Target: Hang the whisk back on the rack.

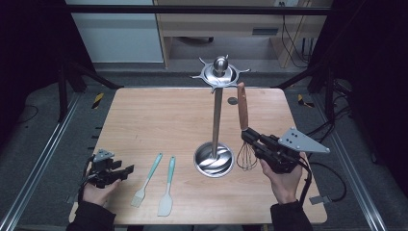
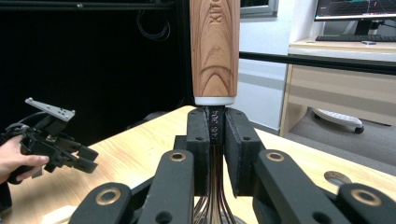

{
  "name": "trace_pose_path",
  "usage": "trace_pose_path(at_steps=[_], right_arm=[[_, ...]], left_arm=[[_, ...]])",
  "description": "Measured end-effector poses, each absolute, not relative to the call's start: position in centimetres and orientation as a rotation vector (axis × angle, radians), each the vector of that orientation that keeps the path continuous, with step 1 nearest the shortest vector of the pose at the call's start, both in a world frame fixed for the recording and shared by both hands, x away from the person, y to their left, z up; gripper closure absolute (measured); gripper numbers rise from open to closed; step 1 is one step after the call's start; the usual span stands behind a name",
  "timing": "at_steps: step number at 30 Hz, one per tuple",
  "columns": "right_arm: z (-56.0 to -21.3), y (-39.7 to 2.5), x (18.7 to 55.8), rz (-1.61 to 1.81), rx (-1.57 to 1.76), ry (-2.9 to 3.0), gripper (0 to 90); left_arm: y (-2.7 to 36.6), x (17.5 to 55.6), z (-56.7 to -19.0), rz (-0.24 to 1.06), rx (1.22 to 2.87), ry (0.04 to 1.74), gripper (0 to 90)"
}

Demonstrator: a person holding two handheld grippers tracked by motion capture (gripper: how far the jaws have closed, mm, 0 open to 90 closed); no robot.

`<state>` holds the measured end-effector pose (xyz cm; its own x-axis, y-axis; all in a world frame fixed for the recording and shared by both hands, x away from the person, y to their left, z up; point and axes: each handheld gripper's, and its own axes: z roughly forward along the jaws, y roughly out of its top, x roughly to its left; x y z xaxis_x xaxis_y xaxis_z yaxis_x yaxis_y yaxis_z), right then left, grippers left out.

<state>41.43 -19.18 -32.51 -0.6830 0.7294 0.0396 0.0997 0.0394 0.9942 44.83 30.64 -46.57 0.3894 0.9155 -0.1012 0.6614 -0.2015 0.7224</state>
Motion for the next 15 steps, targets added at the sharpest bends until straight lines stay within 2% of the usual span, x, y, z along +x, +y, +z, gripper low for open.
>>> trace_pose_path(at_steps=[15], right_arm=[[-32.8, -17.8, 43.5, 1.673, 0.821, 1.86, 80.8]], left_arm=[[30.4, 44.8, -46.6, 0.461, 1.952, 1.348, 41.2]])
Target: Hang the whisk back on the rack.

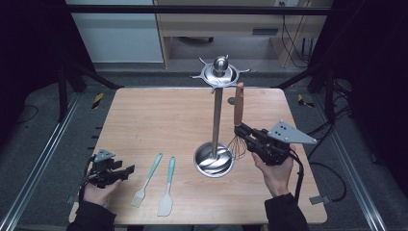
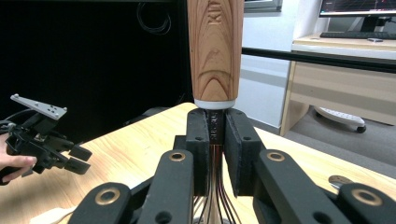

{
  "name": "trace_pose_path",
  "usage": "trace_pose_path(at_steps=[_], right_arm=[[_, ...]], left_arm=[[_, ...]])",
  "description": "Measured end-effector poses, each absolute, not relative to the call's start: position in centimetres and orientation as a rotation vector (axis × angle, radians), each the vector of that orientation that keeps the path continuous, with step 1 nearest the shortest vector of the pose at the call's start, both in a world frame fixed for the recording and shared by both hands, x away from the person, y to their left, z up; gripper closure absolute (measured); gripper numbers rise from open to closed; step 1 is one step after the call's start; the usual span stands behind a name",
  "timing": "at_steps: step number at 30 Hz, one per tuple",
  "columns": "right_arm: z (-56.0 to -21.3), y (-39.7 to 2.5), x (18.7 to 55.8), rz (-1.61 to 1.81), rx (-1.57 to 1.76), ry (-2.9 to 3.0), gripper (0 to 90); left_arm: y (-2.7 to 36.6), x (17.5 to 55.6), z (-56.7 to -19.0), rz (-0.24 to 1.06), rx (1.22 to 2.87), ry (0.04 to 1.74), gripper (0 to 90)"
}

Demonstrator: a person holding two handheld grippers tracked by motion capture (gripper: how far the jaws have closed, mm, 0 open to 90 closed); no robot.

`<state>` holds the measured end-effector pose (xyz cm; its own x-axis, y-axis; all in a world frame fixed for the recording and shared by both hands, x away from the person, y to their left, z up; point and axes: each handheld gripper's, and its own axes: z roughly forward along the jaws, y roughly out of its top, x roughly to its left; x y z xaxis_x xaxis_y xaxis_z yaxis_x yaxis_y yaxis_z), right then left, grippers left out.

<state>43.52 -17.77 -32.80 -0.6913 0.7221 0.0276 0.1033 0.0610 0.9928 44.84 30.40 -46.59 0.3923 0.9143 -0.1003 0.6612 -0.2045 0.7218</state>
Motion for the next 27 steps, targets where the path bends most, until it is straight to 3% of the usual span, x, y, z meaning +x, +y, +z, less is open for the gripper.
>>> trace_pose_path(at_steps=[27], right_arm=[[-32.47, -17.51, 43.94, 1.653, 0.838, 1.861, 77.3]], left_arm=[[30.19, 44.74, -46.48, 0.457, 1.967, 1.328, 40.5]])
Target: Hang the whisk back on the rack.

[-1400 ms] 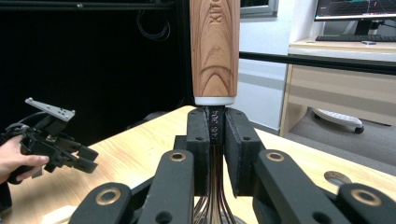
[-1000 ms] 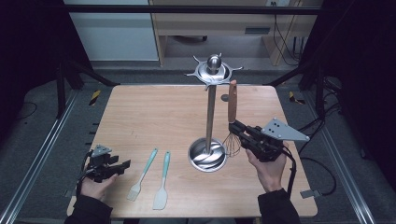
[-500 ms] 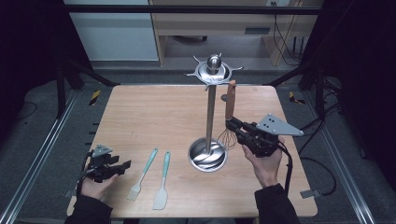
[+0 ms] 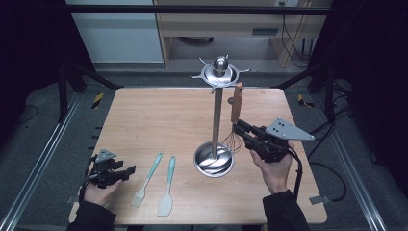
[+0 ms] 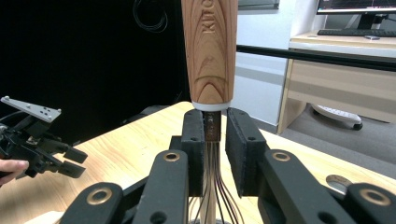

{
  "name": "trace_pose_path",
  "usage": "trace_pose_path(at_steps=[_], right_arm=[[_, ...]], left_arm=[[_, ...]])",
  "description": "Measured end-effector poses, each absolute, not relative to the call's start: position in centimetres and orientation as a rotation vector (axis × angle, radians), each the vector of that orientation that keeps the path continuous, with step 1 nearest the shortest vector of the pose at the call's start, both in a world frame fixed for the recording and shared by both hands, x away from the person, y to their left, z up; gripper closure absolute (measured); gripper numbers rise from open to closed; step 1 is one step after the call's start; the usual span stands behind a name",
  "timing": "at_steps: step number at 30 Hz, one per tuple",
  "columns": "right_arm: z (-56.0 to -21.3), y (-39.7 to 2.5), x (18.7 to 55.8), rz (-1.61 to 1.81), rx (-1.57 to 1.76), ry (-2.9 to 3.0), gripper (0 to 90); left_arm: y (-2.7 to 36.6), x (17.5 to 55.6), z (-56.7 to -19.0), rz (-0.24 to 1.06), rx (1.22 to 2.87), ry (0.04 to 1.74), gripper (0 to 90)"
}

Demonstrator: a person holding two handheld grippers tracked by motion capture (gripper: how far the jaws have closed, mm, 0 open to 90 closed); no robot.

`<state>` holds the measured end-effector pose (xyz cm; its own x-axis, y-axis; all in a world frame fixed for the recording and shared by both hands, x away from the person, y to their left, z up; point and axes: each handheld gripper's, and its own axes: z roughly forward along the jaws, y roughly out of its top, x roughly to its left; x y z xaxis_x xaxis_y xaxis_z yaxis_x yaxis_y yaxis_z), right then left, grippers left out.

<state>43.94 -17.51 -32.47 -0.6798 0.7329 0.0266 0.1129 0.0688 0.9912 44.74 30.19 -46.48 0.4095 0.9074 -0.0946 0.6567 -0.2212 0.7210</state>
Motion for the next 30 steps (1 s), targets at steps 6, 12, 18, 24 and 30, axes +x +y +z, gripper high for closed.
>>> trace_pose_path(at_steps=[6, 12, 18, 24, 30], right_arm=[[-31.9, -17.9, 43.3, 1.662, 0.832, 1.841, 75.3], [-30.6, -18.6, 42.2, 1.671, 0.82, 1.798, 75.7], [-29.7, -18.9, 41.4, 1.673, 0.8, 1.766, 81.5], [-28.9, -19.3, 41.2, 1.673, 0.81, 1.753, 90.0], [-27.3, -19.3, 41.0, 1.67, 0.823, 1.72, 90.0]], left_arm=[[30.4, 44.7, -46.5, 0.455, 1.962, 1.331, 40.5], [30.4, 44.8, -46.6, 0.446, 1.965, 1.331, 40.5], [30.4, 44.7, -46.5, 0.449, 1.966, 1.333, 40.5], [30.2, 44.8, -46.6, 0.448, 1.974, 1.331, 40.6], [30.2, 44.8, -46.6, 0.451, 1.974, 1.336, 40.5]])
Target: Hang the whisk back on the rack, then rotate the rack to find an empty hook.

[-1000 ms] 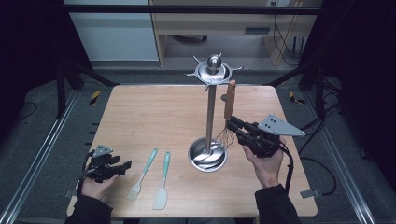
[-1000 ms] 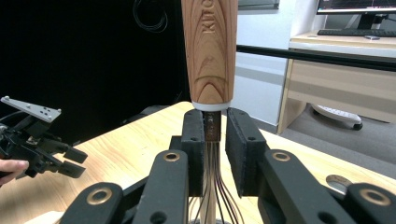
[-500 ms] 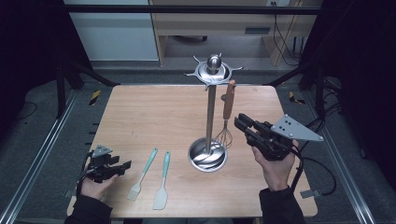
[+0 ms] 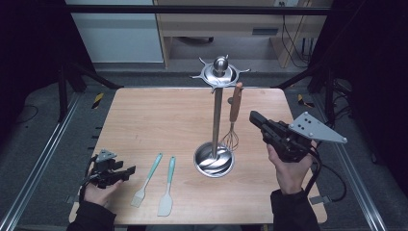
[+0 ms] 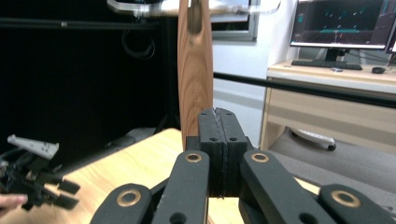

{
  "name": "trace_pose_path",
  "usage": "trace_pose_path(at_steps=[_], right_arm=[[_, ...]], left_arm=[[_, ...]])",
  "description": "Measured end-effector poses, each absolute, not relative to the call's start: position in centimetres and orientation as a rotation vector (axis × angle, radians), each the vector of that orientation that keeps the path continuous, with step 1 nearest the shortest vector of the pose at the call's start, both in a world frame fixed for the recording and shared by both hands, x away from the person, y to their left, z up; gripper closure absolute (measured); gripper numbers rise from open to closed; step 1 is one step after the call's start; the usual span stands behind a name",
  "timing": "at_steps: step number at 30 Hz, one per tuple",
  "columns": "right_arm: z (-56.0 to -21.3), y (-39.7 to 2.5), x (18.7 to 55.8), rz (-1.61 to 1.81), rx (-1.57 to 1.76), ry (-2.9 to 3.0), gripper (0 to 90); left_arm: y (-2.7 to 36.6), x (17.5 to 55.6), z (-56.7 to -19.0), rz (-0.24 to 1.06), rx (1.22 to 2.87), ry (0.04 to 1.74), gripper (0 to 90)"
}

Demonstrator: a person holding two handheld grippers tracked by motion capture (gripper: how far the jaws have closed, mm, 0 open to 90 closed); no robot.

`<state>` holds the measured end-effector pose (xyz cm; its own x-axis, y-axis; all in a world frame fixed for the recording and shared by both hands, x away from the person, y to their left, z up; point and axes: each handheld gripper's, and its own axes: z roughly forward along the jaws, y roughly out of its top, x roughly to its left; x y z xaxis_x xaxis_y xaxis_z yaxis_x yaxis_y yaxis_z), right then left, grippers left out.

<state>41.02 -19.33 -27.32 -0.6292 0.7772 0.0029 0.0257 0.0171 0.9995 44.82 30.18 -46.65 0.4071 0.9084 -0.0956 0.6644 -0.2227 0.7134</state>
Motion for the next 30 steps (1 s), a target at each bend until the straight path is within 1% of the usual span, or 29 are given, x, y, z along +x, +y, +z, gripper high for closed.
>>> trace_pose_path(at_steps=[6, 20, 30], right_arm=[[-25.5, -19.0, 41.0, 1.669, 0.812, 1.693, 90.0], [-22.6, -17.2, 42.1, 1.645, 0.796, 1.667, 90.0], [-21.9, -16.6, 42.8, 1.607, 0.807, 1.667, 90.0]], left_arm=[[30.1, 44.8, -46.7, 0.449, 1.984, 1.326, 40.5], [30.0, 44.6, -46.6, 0.463, 1.99, 1.326, 40.5], [30.0, 44.6, -46.6, 0.463, 1.993, 1.325, 40.5]])
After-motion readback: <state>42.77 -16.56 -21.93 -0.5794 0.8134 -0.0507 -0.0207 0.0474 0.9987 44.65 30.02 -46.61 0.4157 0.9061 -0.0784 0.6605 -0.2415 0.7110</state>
